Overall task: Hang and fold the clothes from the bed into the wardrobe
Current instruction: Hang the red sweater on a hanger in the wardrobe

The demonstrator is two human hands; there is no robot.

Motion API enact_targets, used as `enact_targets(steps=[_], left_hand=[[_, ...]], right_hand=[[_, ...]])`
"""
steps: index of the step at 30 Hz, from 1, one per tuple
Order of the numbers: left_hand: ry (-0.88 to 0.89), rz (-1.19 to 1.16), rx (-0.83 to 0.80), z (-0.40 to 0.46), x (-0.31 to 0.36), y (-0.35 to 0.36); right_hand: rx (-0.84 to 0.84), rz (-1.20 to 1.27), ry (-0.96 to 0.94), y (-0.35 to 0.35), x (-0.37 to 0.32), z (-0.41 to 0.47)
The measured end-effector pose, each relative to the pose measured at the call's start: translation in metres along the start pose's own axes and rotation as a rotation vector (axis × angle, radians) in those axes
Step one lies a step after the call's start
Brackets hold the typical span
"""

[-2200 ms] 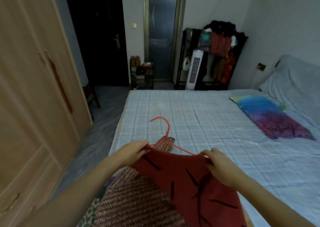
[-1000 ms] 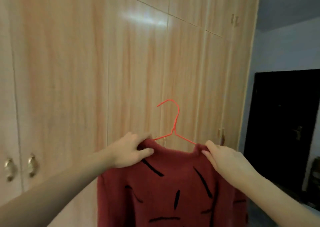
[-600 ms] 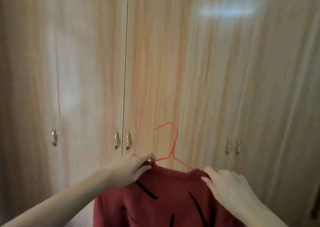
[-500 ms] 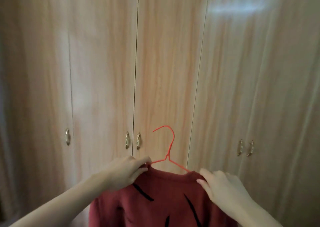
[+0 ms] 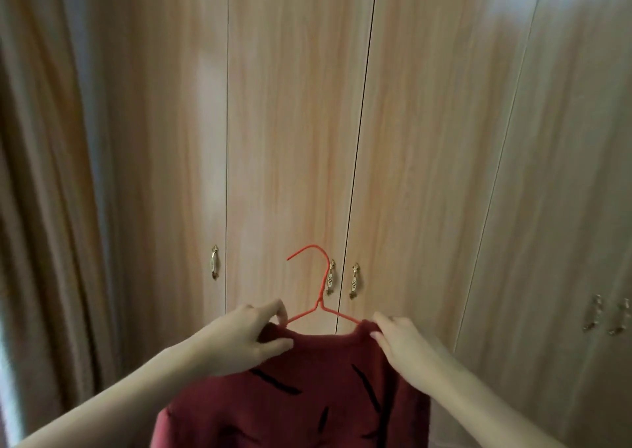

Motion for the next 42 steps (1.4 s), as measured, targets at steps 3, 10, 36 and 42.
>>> enact_targets(steps=[3, 10, 36, 42], left_hand=[[-0.059, 0.105, -0.007, 0.001, -0.021, 0.000], [-0.116, -0.056, -0.070, 0.027, -0.080, 0.024], [-0.196, 0.032, 0.068, 0.179, -0.109, 0.103], [-0.257, -0.013, 0.111, 0.181, -0.116, 0.112]], right_hand=[[-0.008, 0.035, -0.012, 0.021, -0.014, 0.027], [-0.044, -0.047, -0.029, 0.048, -0.034, 0.061], [-0.472, 0.319, -0.140, 0.140, 0.091, 0.235], [0.030, 0.212, 0.351, 0.151, 0.145, 0.290]])
Point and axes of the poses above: each hand's wrist, its own z-axis towards the middle knuckle, its own y-axis out of the palm, x = y × z, the point moved 4 cm from there along z, towards the middle knuckle, and after that the axes turned 3 degrees about z, right-handed, at the moved point
